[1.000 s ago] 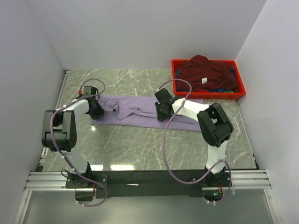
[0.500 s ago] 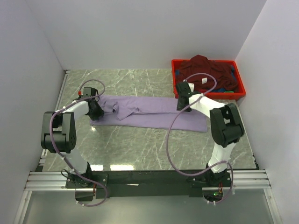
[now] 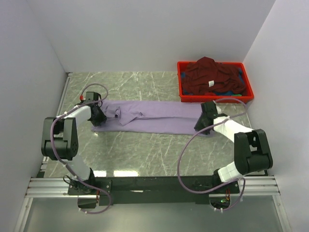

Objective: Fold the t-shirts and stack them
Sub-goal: Fold the tshirt

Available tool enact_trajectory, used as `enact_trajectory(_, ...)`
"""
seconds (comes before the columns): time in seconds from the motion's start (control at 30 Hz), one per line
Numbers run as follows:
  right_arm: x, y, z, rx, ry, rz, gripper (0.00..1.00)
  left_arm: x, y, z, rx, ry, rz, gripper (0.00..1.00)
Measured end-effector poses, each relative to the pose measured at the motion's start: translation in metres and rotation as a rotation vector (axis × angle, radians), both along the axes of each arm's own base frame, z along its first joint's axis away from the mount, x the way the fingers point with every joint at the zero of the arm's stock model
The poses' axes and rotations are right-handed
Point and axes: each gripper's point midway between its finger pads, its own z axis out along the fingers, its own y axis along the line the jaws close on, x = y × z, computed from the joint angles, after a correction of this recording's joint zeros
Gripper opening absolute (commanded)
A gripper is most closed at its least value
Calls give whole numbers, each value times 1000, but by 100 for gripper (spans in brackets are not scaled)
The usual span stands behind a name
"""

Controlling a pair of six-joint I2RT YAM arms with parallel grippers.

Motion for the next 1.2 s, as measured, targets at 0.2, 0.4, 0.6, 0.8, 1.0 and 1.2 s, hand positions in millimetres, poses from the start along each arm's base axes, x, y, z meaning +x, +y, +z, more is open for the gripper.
enact_trajectory(0.2,-16,-35,-11,104,13,-210,40,-16,7,0,17,24,18,40)
enact_trajectory(0.4,-33,-72,-9,128,14,-382,40,-51,19,-2,15,74,56,43)
enact_trajectory(0.6,-39,-67,-3,96,21,-313,39,-69,19,5,14,92,56,61)
enact_trajectory(0.8,6,37,48,204,-143,102,33,-62,20,28,13,4,59,75)
enact_trajectory(1.0,31,160,67,396,-212,456,27,-51,15,50,-16,-91,46,74)
enact_trajectory(1.2,6,249,38,528,-103,679,26,-44,2,56,-80,-128,10,73)
